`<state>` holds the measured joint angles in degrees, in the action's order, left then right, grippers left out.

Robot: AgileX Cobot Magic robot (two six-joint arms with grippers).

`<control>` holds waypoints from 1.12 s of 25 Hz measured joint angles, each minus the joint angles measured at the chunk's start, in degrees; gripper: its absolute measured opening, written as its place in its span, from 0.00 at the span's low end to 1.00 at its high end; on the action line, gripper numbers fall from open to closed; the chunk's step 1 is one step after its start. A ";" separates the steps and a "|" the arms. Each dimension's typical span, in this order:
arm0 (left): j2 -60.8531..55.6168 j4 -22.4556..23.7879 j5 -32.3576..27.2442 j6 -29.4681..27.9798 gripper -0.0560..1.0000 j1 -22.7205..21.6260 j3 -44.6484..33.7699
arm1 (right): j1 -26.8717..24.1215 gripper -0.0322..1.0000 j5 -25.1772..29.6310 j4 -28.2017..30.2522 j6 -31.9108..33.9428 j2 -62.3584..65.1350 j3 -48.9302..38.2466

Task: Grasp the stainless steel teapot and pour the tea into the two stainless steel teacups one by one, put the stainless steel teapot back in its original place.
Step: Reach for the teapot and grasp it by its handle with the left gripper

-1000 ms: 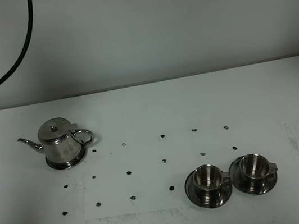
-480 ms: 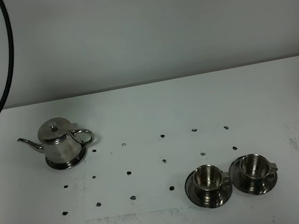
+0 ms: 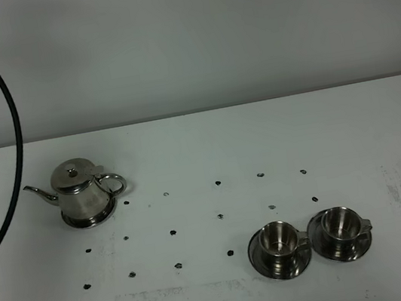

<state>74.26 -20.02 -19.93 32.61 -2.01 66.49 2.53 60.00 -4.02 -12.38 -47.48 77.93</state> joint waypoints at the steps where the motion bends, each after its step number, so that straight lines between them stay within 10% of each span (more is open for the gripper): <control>1: 0.00 0.00 0.31 0.00 0.33 0.00 -0.91 | 0.00 0.46 0.11 0.03 0.18 1.57 -1.70; 28: 1.36 0.00 3.75 3.19 0.33 0.00 -4.20 | 0.00 0.41 -1.90 -0.59 3.37 47.18 -47.84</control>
<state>75.62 -20.02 -16.18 35.80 -2.01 62.29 2.53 58.11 -4.61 -9.01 -0.30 30.09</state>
